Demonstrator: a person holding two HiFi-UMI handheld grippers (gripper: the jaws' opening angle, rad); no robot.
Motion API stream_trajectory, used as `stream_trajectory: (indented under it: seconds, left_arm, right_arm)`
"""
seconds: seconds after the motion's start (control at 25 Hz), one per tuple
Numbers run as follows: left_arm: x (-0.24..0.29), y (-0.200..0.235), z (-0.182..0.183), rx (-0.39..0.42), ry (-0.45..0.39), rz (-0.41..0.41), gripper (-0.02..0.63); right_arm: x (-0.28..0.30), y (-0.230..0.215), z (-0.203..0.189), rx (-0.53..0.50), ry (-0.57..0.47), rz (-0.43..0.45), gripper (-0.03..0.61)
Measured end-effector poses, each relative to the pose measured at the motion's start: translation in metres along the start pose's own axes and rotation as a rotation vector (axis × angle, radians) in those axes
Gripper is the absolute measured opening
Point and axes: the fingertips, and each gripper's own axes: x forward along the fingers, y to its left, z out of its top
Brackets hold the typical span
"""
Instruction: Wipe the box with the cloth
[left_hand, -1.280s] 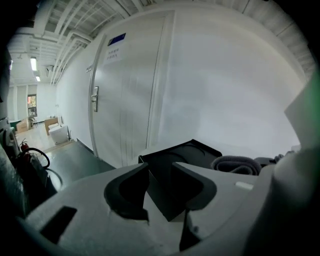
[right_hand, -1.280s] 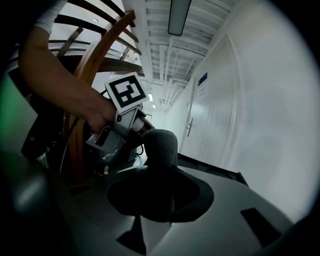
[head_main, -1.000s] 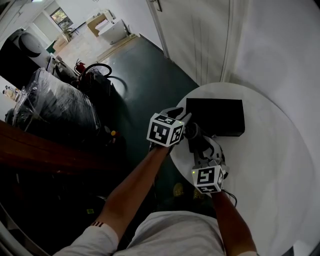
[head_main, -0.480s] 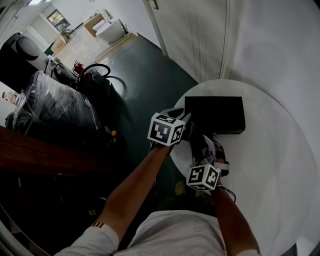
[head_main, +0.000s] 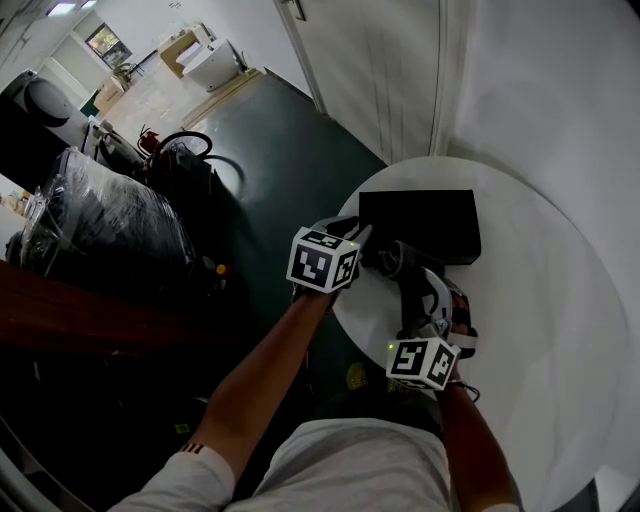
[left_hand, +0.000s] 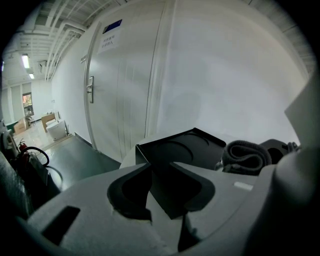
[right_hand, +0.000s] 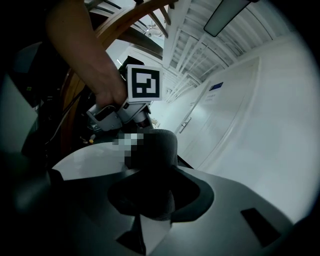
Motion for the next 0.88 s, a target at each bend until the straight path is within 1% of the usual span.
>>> stream_trajectory:
  seconds: [0.2,0.6,0.72,0.88]
  left_arm:
    - [-0.001,0.000,0.000,0.001,-0.001,0.001,0.117]
    - [0.000,-0.001,0.000,0.002,-0.004,-0.003,0.117]
    - [0.000,-0.001,0.000,0.001,-0.005,-0.003,0.117]
    - [0.000,-0.002,0.000,-0.007,-0.004,-0.009,0.117]
  right_arm:
    - [-0.001,-0.019,-0.032,0.031,0.063,-0.026,0.095]
    - [-0.015,-0.059,-0.089,0.057,0.130,-0.106,0.095]
    - [-0.022,-0.068,-0.094,0.079,0.140,-0.133,0.095]
    - [-0.031,-0.063,-0.074,0.062,0.101,-0.127,0.095]
